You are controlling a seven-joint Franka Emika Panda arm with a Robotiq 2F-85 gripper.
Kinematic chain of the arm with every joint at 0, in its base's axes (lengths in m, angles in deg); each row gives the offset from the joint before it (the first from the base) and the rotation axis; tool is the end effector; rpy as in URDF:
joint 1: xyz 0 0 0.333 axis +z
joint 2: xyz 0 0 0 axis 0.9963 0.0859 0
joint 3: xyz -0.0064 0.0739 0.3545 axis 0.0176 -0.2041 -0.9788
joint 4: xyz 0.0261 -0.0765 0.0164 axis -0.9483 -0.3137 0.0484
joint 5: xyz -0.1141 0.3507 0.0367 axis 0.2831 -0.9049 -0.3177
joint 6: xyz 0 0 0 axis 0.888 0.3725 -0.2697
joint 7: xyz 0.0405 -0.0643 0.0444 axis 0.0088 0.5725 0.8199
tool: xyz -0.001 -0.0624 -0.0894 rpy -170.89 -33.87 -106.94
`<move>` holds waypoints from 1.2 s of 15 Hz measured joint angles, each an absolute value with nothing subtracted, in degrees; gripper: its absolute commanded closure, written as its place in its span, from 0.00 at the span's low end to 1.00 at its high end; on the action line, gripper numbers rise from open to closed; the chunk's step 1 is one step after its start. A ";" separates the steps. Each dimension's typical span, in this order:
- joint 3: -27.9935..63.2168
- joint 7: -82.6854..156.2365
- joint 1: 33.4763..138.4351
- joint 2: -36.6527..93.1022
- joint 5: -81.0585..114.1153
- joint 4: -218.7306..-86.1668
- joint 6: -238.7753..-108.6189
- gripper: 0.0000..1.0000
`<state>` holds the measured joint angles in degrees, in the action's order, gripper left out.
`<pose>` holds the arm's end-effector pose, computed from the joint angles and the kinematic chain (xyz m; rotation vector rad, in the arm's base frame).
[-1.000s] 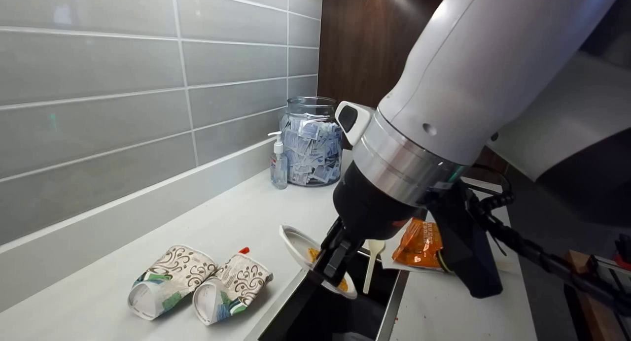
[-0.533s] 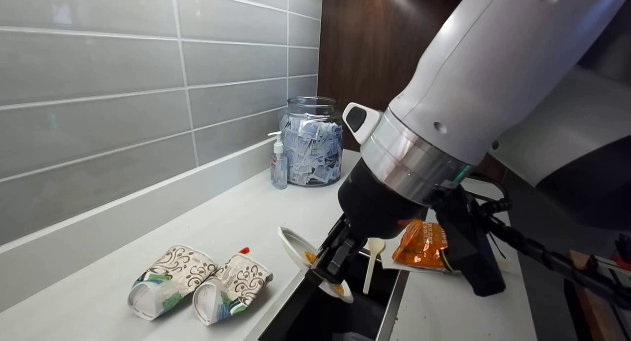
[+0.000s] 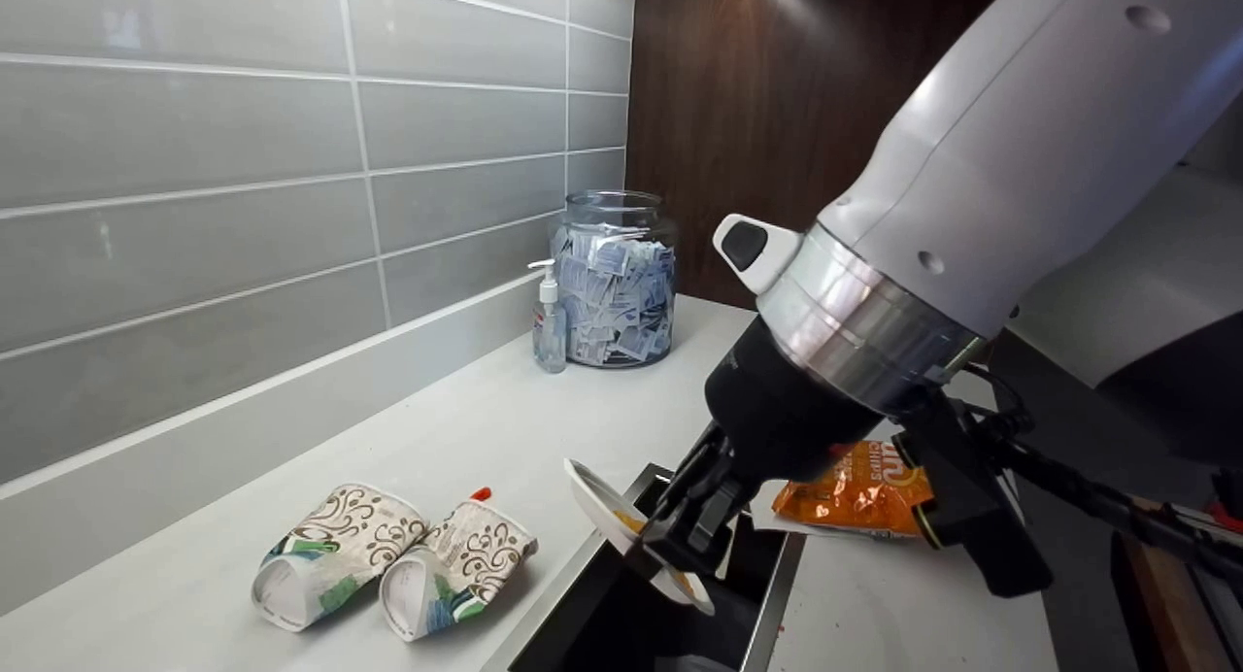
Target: Pour the contents from the white plate into the left bin
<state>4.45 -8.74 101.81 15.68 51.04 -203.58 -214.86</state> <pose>0.4158 0.2556 0.3662 -2.8983 -0.3134 -0.7329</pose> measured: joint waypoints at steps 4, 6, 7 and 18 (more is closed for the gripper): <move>5.23 -8.75 101.71 14.75 51.04 -206.16 -219.24 0.99; 5.66 -8.75 101.60 14.09 51.04 -207.32 -221.38 0.99; 5.91 -8.74 101.59 13.79 51.04 -207.78 -222.22 0.99; 6.48 -4.92 101.29 12.80 47.97 -212.51 -232.67 0.99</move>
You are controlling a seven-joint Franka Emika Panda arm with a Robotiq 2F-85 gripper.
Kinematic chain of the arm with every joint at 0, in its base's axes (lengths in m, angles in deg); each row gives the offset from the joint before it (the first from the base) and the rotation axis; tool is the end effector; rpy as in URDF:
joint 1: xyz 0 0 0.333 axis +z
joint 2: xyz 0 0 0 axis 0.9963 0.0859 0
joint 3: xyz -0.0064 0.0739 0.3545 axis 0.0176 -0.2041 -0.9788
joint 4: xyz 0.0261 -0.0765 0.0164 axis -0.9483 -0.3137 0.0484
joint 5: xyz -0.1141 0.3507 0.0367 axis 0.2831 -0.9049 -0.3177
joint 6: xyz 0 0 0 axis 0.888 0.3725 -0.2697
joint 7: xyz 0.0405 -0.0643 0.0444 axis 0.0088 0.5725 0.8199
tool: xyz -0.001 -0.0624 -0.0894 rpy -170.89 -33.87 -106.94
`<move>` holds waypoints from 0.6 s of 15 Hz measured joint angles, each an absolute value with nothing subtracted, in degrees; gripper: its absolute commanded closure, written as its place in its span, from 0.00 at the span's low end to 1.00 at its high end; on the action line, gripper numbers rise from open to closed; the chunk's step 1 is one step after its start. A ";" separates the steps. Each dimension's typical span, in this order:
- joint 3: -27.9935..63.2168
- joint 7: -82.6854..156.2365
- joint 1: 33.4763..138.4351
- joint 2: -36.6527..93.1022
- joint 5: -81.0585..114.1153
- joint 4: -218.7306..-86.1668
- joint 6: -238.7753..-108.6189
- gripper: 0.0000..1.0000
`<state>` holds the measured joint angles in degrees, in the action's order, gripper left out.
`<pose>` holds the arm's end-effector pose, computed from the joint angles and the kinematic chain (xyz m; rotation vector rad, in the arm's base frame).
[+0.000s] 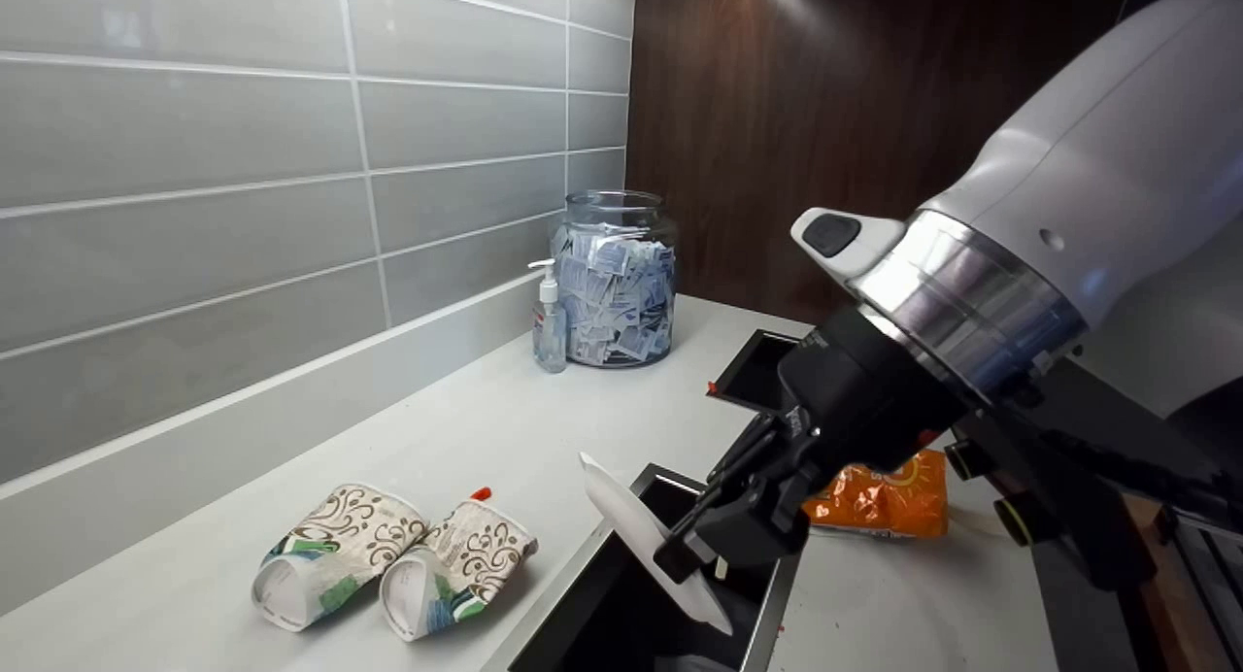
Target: Pour the contents from the white plate into the left bin
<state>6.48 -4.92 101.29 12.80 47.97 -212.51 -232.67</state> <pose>0.3823 0.2336 0.3716 -2.6790 -0.3119 -0.8202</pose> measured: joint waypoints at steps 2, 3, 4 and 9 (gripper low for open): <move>6.65 -4.77 101.18 12.80 48.05 -213.14 -234.03 0.99; 6.72 -4.74 101.13 12.80 48.15 -213.37 -234.58 0.99; 6.76 -4.69 101.10 12.80 48.36 -213.55 -235.08 0.99; 7.19 -4.70 100.68 12.85 49.86 -214.89 -239.47 0.99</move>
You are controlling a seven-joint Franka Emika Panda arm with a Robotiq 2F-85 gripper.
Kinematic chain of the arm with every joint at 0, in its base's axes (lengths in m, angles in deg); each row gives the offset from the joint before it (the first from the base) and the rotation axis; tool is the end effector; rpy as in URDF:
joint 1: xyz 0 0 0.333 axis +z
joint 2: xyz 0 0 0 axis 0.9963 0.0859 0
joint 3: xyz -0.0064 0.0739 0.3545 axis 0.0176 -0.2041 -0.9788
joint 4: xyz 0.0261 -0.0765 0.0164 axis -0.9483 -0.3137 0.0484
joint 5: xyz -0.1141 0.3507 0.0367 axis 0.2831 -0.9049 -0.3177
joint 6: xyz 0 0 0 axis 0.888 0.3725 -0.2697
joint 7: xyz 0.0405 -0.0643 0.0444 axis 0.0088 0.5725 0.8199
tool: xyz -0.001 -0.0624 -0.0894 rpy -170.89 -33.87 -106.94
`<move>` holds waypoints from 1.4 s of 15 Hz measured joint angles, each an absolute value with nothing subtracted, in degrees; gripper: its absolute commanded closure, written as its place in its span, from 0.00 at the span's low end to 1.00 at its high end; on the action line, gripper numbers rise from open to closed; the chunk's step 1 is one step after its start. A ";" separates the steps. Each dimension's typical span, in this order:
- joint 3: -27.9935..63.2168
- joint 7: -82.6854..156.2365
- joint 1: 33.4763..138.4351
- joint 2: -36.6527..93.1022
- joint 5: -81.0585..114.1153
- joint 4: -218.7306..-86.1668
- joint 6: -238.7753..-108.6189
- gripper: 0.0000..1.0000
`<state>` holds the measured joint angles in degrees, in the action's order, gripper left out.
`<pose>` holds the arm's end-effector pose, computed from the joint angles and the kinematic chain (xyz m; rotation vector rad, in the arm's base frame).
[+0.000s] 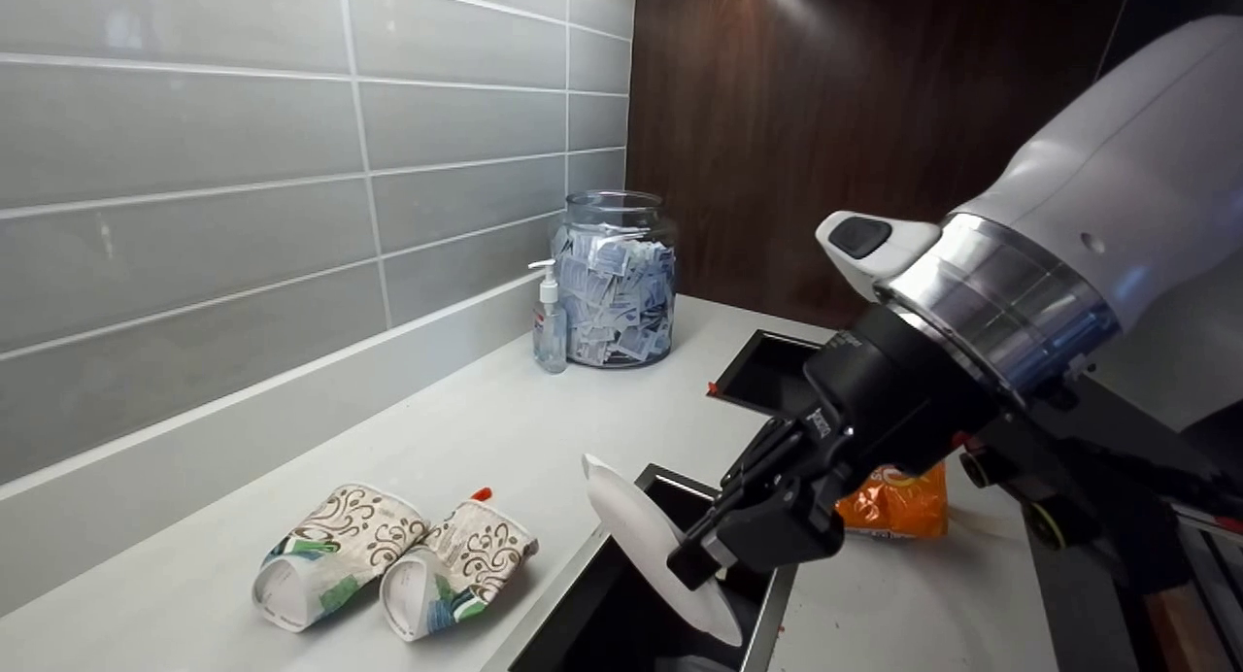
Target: Pour the contents from the white plate into the left bin
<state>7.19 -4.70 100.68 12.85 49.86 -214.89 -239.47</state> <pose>0.3711 0.2273 0.3715 -2.5949 -0.3391 -0.8495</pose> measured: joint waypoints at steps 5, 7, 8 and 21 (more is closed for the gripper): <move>8.22 -4.70 100.03 12.77 50.80 -215.98 -242.02 0.99; 8.40 -4.70 99.80 12.78 51.34 -216.26 -242.93 0.99; 8.54 -4.73 99.69 12.80 51.68 -216.36 -243.57 0.99; 9.85 -4.76 98.66 12.87 56.39 -216.61 -245.95 0.99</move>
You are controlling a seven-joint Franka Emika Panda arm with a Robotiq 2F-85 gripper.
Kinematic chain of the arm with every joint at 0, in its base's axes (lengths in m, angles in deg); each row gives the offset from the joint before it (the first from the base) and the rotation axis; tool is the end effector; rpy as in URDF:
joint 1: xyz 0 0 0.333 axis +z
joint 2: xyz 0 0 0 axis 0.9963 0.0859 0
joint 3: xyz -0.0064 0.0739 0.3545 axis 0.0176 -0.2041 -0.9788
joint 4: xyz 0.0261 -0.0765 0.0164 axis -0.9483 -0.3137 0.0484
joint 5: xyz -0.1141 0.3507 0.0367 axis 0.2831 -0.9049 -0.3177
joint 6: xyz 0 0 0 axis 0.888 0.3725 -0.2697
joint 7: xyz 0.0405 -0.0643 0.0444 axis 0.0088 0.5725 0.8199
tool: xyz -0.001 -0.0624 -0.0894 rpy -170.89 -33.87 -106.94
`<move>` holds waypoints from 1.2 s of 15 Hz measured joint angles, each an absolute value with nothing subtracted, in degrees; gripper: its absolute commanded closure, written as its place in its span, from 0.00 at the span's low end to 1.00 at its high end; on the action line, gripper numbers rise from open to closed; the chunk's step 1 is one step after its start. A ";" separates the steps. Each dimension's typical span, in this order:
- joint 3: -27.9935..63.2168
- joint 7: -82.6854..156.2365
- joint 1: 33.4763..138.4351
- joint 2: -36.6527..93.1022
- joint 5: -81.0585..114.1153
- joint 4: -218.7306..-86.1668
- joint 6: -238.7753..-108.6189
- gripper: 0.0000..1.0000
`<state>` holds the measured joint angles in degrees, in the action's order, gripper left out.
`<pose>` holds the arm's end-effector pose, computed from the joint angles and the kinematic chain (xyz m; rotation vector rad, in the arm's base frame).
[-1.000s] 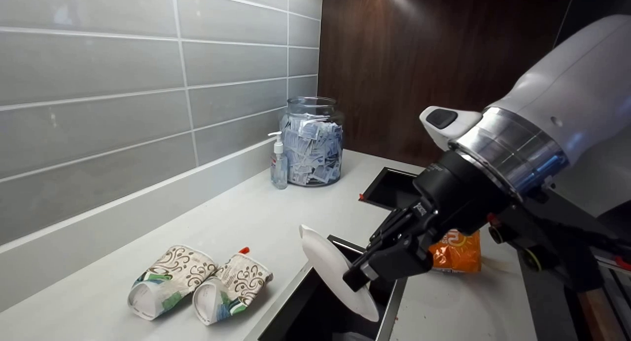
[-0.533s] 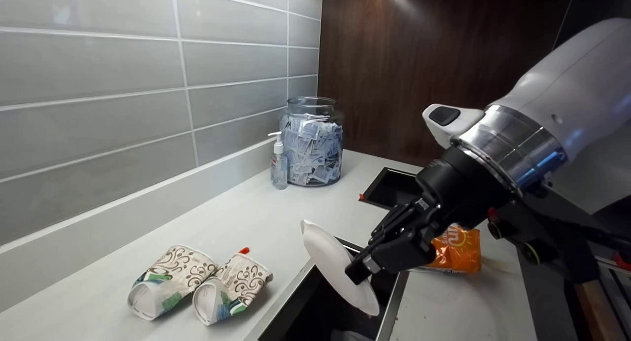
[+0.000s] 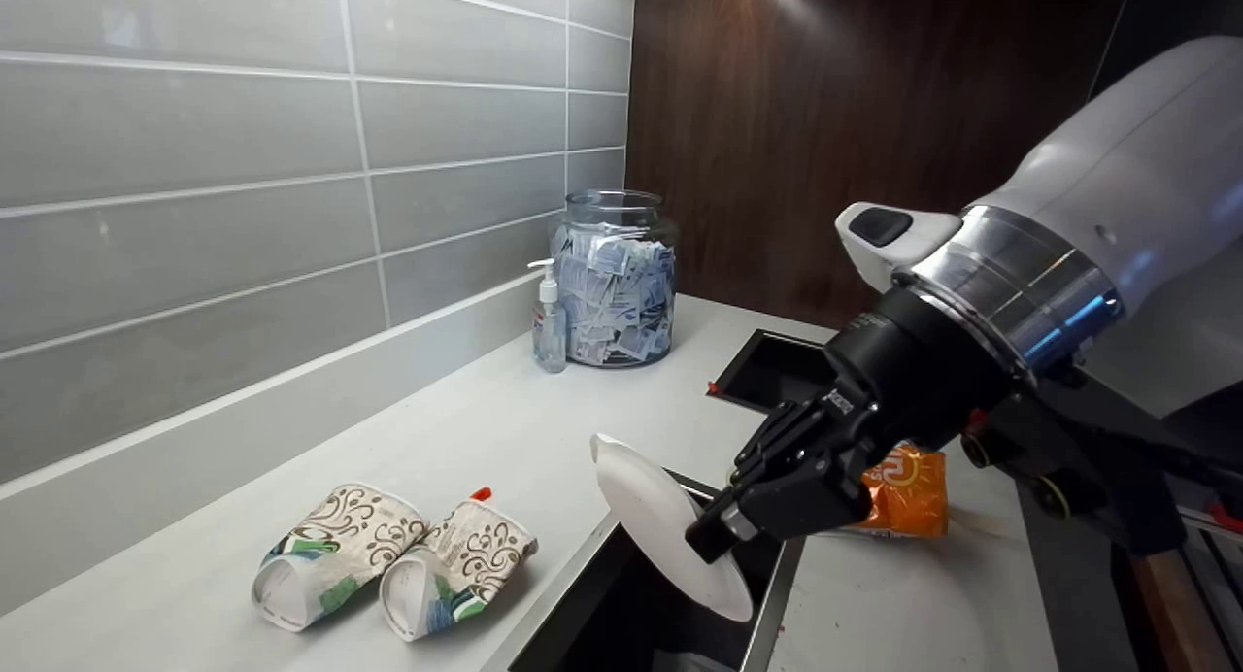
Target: Pour the contents from the white plate into the left bin
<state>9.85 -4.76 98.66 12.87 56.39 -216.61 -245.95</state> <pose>0.3664 0.2056 0.3730 -2.5230 -0.3954 -0.8908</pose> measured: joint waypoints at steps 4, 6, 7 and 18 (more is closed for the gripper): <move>10.77 -4.82 98.05 12.99 59.23 -216.66 -251.21 0.99; 11.21 -4.82 97.67 13.02 60.43 -216.66 -253.00 0.99; 11.35 -4.83 97.44 13.03 60.74 -216.66 -253.60 0.99; 13.10 -4.79 96.40 13.39 64.27 -216.69 -258.07 0.99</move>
<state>13.10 -4.79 96.40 13.39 64.27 -216.69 -258.07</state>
